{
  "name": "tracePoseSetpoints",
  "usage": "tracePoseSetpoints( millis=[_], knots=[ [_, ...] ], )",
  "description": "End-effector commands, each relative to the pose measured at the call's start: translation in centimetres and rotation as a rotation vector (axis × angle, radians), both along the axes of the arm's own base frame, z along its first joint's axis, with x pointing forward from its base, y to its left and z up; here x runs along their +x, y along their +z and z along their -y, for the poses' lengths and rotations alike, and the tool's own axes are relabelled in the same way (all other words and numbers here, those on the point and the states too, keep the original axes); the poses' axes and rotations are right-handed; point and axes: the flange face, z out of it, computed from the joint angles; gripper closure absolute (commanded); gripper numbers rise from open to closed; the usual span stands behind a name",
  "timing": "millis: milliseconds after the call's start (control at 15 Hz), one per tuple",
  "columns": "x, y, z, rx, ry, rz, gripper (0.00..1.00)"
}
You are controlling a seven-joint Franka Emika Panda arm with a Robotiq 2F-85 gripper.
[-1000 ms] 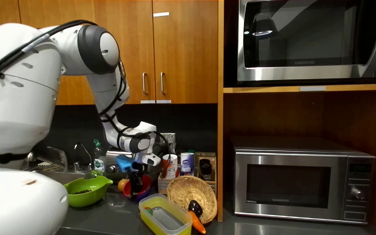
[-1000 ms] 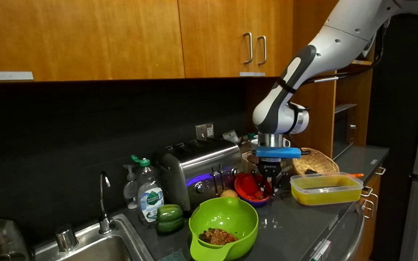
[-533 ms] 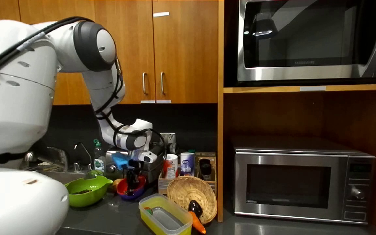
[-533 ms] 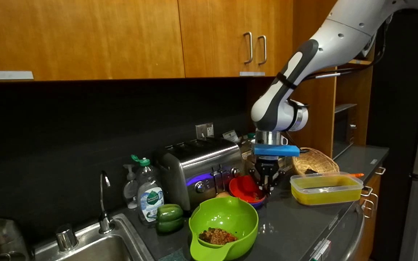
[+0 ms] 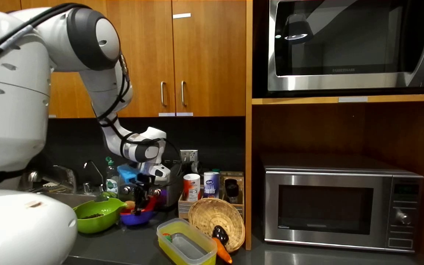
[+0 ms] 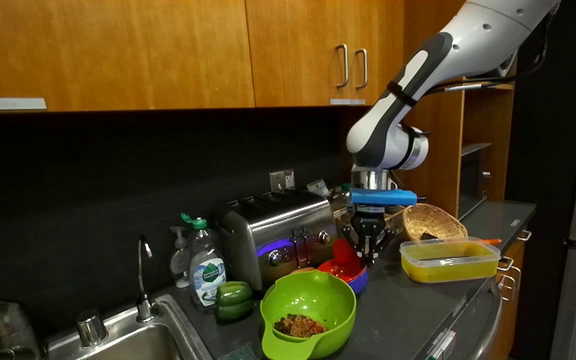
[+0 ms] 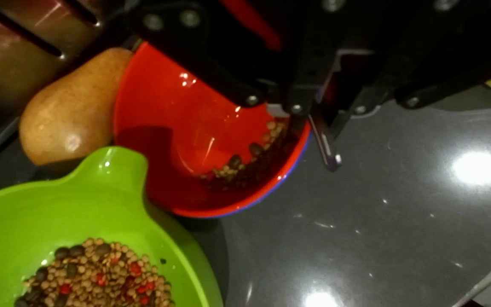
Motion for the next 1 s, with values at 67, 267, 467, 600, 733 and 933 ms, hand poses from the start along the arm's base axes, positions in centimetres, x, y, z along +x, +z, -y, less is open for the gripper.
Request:
tracePoseSetpoints(
  millis=[67, 267, 467, 600, 733, 933],
  knots=[
    [-1.4, 1.5, 0.4, 0.016, -0.026, -0.037, 0.96],
    [-1.5, 1.6, 0.7, 0.02, -0.037, -0.052, 0.96],
    [-1.5, 1.6, 1.0, 0.03, -0.047, -0.066, 0.62],
    [-1.4, 1.5, 1.1, 0.033, -0.052, -0.073, 0.57],
    [-1.5, 1.5, 1.2, 0.035, -0.056, -0.081, 0.88],
    [-1.5, 1.5, 1.4, 0.036, -0.056, -0.088, 0.98]
  ],
)
